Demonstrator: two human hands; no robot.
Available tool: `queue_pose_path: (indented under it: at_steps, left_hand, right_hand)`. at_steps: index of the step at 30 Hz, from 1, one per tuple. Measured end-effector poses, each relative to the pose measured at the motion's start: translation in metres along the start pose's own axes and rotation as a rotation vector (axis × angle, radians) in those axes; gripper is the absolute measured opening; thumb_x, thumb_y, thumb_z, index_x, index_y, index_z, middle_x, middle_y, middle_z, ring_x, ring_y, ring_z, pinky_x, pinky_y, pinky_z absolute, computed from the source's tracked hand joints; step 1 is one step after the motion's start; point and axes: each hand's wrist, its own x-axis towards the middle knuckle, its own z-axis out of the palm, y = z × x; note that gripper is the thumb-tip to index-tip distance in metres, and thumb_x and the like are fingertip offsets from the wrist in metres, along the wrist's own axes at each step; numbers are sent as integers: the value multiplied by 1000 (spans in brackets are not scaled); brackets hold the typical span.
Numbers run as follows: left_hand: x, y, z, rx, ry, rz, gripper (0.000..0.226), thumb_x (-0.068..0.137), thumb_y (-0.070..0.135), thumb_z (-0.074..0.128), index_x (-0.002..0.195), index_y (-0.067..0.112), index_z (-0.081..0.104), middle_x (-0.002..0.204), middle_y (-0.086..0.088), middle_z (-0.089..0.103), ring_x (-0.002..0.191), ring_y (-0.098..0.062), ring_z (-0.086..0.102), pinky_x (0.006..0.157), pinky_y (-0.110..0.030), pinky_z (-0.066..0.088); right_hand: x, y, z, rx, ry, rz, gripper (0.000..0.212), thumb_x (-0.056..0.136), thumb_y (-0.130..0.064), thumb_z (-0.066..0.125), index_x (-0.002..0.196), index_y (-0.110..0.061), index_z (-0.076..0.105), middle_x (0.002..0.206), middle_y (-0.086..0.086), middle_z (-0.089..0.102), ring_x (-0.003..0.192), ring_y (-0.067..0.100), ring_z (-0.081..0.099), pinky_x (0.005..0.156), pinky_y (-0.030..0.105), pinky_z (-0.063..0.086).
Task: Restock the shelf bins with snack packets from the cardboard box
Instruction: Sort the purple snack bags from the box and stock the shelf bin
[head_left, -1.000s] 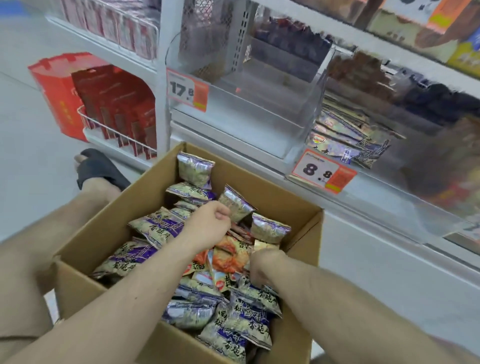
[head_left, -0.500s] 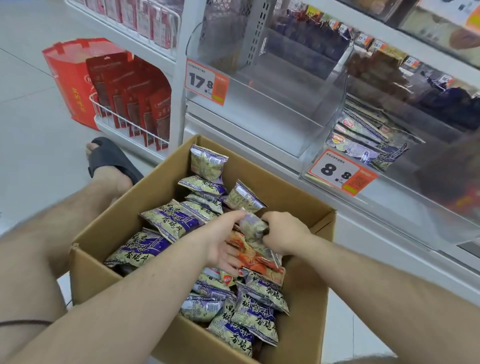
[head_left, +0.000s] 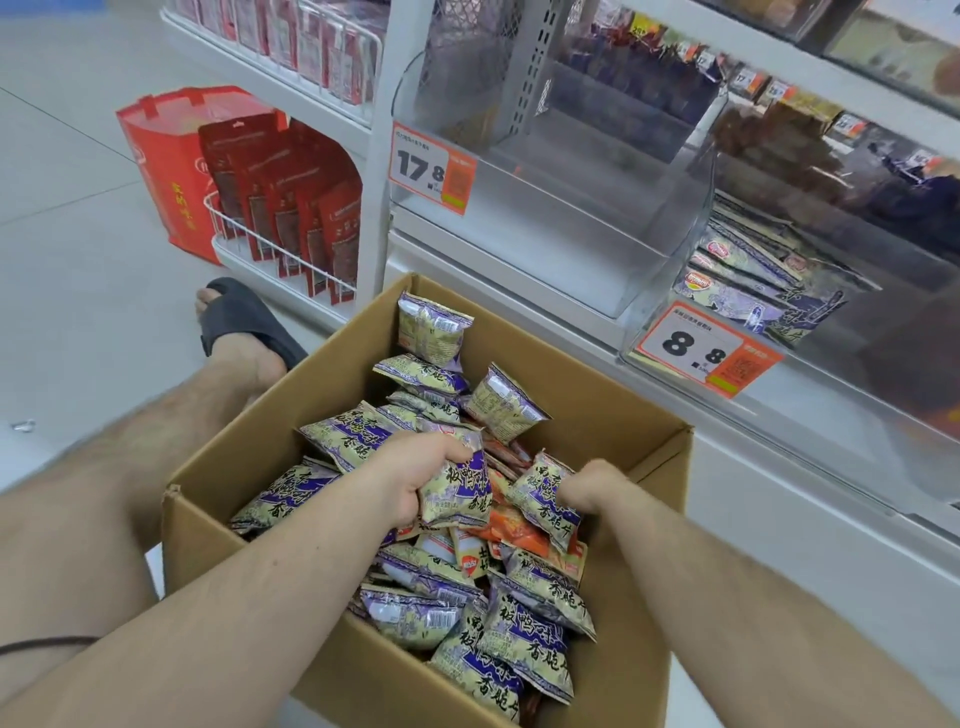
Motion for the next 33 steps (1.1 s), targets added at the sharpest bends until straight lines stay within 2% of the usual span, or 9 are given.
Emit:
queue_pose_path:
  at_steps: [3, 8, 12, 19, 21, 23, 29, 31, 33]
  left_hand:
    - [10, -2, -5, 8, 9, 40, 77, 79, 10, 75, 145, 6, 36, 150, -16, 42, 138, -35, 40, 115, -55, 29]
    - [23, -7, -13, -51, 3, 66, 87, 85, 6, 73, 155, 9, 22, 158, -14, 30, 144, -31, 29, 118, -49, 20]
    - [21, -5, -13, -71, -7, 115, 97, 84, 5, 75, 157, 9, 11, 159, -15, 28, 142, -32, 31, 115, -46, 25]
    - [7, 9, -23, -101, 23, 114, 72, 81, 8, 75, 143, 6, 37, 131, -13, 50, 116, -31, 48, 108, -52, 29]
    - [-1, 11, -21, -107, 24, 117, 51, 83, 10, 71, 129, 11, 49, 95, -5, 46, 80, -20, 42, 87, -45, 36]
    - [-9, 16, -16, -155, 14, 123, 40, 83, 10, 68, 121, 13, 56, 94, -4, 44, 78, -19, 40, 74, -34, 35]
    - [-37, 19, 22, -181, -143, 144, 65, 64, 43, 87, 116, 10, 67, 120, -26, 66, 113, -43, 62, 99, -52, 48]
    - [-52, 25, 33, -243, -225, 165, 32, 93, 34, 62, 109, 7, 68, 106, -21, 73, 98, -37, 71, 93, -52, 51]
    - [-56, 28, 39, -304, -318, 197, 40, 101, 40, 43, 110, 8, 66, 106, -18, 74, 95, -35, 72, 93, -51, 51]
  right_hand:
    - [27, 4, 33, 336, 5, 107, 40, 97, -20, 49, 131, 1, 53, 111, 10, 59, 96, 22, 61, 75, 29, 47]
    - [50, 2, 56, 533, 3, 250, 51, 98, -26, 54, 142, -1, 44, 138, 15, 53, 111, 28, 58, 92, 30, 48]
    - [67, 2, 50, 607, -74, 197, 42, 95, -20, 60, 134, -4, 53, 135, 12, 58, 119, 27, 59, 69, 26, 51]
    - [-10, -3, -38, 683, 16, 6, 22, 81, 2, 76, 96, 3, 59, 84, 16, 63, 68, 23, 57, 56, 28, 46]
    - [-48, 5, -61, 761, -57, -120, 18, 83, 8, 69, 99, 3, 63, 89, 20, 71, 78, 31, 68, 76, 40, 58]
    - [-83, 13, -75, 922, -209, -257, 28, 85, 12, 62, 110, 0, 64, 102, 21, 73, 97, 39, 70, 94, 53, 52]
    - [-129, 13, -69, 1045, -355, -472, 37, 91, 11, 53, 124, -5, 60, 116, 17, 70, 112, 35, 65, 105, 51, 45]
    - [-136, 11, -67, 1045, -325, -479, 38, 91, 13, 52, 123, -6, 59, 114, 15, 71, 111, 33, 66, 106, 50, 44]
    - [-141, 12, -68, 1040, -274, -477, 37, 92, 13, 51, 121, -9, 59, 111, 11, 73, 110, 31, 67, 106, 50, 44]
